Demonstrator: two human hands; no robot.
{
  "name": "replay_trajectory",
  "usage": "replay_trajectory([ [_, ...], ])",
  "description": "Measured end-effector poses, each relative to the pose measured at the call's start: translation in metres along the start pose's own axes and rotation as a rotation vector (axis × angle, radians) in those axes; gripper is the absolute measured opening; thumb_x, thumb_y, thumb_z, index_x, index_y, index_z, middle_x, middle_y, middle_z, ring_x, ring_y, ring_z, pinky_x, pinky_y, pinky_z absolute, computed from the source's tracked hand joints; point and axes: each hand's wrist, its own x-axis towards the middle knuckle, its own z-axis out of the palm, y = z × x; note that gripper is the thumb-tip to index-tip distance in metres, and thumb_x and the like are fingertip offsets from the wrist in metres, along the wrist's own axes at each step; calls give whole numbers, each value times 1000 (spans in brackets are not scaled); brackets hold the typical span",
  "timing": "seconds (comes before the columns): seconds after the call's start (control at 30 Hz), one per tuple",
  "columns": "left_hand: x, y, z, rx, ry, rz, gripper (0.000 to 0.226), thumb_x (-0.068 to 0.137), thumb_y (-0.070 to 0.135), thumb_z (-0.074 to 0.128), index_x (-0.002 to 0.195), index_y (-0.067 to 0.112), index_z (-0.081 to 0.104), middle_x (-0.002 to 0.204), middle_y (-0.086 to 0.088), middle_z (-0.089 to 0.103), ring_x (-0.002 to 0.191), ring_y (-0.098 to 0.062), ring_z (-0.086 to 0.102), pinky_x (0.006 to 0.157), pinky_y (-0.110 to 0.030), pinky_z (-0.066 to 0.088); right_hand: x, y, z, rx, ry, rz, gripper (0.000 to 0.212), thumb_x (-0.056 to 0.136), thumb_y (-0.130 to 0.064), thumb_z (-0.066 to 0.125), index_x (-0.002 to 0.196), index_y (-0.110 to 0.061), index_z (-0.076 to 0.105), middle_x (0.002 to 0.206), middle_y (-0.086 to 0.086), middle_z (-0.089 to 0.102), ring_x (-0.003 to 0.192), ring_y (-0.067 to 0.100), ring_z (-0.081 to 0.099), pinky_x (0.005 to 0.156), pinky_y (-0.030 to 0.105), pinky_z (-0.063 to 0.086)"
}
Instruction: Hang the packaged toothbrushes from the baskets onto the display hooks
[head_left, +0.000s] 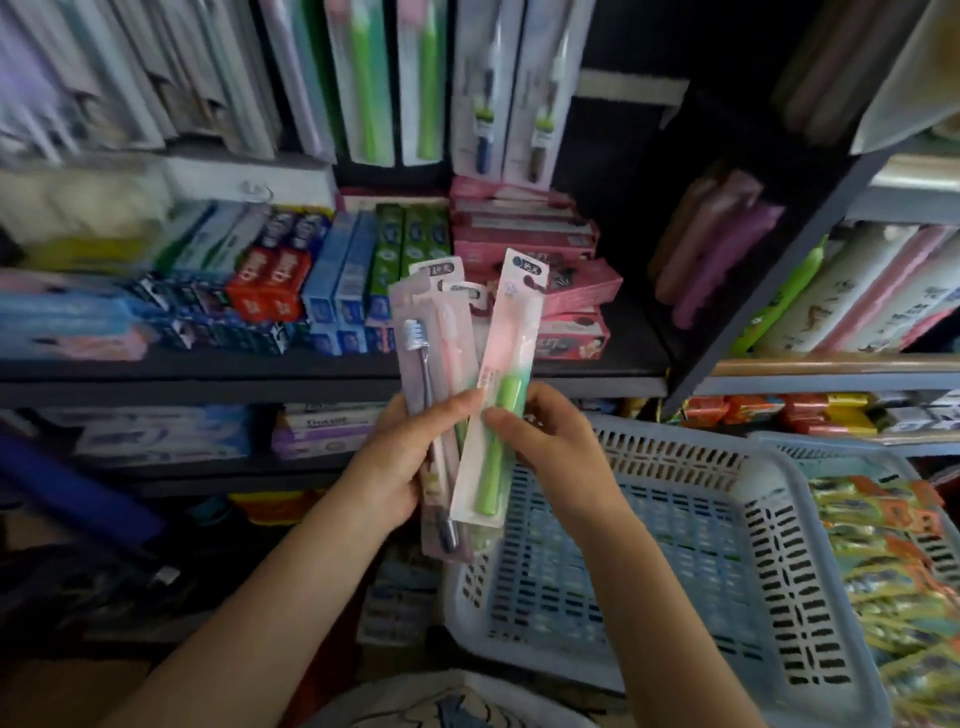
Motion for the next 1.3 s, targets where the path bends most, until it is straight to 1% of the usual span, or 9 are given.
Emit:
replay_trajectory([
  [0.13,-3,41,-30,45,23,115,52,66,19,79,117,13,71,104,-13,77,93,-28,75,72,-35,61,10,-29,42,39,-77,-121,22,99,-11,62,121,-10,65,107,8,76,98,24,73,84,36,59],
  [0.23,-3,71,-49,52,34,167,44,68,19,79,111,17,72,99,-10,78,89,-27,76,69,-35,61,19,-48,71,49,-109,-185,29,101,-12,59,130,-13,62,115,10,75,105,28,72,88,37,59],
  [0.43,8,126,-81,9,123,300,35,85,8,75,118,17,71,105,-13,77,94,-31,74,80,-44,60,35,-88,117,33,-152,-285,29,102,-8,55,129,-16,63,110,-2,77,99,14,74,78,24,58],
  [0.57,13,154,-89,-44,135,331,31,87,7,72,117,15,71,97,-10,78,83,-25,76,64,-36,61,46,-107,140,-13,-157,-327,28,104,-13,54,129,-21,63,113,0,76,102,18,73,83,31,59],
  [0.7,18,173,-93,-154,116,233,34,87,15,72,121,10,70,102,-19,76,82,-32,74,67,-42,62,58,-125,149,1,-118,-343,29,104,-16,55,132,-21,62,111,9,76,97,24,73,82,37,61],
  [0.87,27,190,-88,-171,110,222,40,84,19,76,122,8,70,104,-20,75,89,-35,74,71,-44,62,75,-145,149,-52,3,-386,24,102,-24,59,125,-27,66,99,3,78,91,27,74,89,52,59],
  [0.97,30,198,-85,-159,113,246,38,84,19,76,120,10,70,98,-16,77,80,-29,75,62,-36,60,84,-158,143,-75,86,-387,28,101,-28,62,129,-26,64,98,4,78,86,24,74,83,45,62],
  [1.07,31,204,-81,-137,104,281,37,84,19,76,120,12,70,99,-14,77,85,-30,74,71,-39,59,93,-170,138,-138,138,-406,34,100,-31,62,134,-25,62,103,7,76,81,14,73,75,36,62],
  [1.3,35,212,-77,-121,93,300,34,83,21,79,115,15,70,94,-10,77,88,-28,74,81,-43,59,105,-184,141,-216,217,-463,45,100,-33,61,142,-18,55,126,5,69,110,23,70,94,46,58],
])
